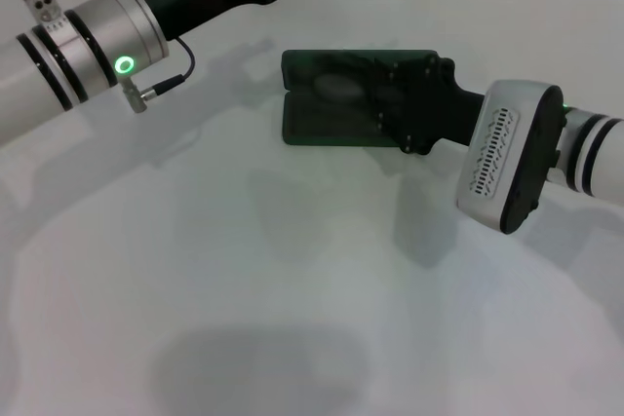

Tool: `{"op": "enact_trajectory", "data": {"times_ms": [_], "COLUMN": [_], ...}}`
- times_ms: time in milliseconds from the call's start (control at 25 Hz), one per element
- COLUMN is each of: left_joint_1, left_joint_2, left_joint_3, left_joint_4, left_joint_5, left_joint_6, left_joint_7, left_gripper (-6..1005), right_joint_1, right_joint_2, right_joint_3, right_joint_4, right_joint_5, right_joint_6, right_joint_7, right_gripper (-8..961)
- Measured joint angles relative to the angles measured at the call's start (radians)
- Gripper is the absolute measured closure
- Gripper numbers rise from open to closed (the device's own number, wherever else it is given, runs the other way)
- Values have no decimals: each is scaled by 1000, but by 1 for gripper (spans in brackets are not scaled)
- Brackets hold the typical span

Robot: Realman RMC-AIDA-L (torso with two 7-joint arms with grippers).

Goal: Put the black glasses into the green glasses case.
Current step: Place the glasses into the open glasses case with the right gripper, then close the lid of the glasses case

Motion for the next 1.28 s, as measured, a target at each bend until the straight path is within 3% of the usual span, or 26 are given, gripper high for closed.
{"op": "enact_trajectory", "data": {"times_ms": [160, 680, 1000, 1160, 1280], "left_joint_1": [0, -1, -5, -13, -16], "left_joint_2": [0, 2, 1, 5, 16], "left_joint_3": [0, -1, 0, 10, 12], "left_joint_4": [-2, -1, -1, 7, 37], "left_joint_5": [1, 1, 1, 18, 108], "left_joint_6": [-3, -27, -38, -128, -235], "left_joint_7": [2, 11, 26, 15, -49], "left_gripper": [300, 300, 300, 299, 299], "right_joint_1": [-5, -16, 57, 57, 40], "right_joint_2": [0, 0, 0, -4, -28], "right_joint_3": [-22, -54, -79, -66, -64], "right_joint_4": [-11, -16, 48, 58, 51], "right_joint_5": [22, 44, 44, 46, 16], "right_joint_6": [5, -54, -62, -98, -213], "right_joint_7": [23, 105, 190, 217, 282], "right_gripper": [631, 629, 610, 600, 593]}}
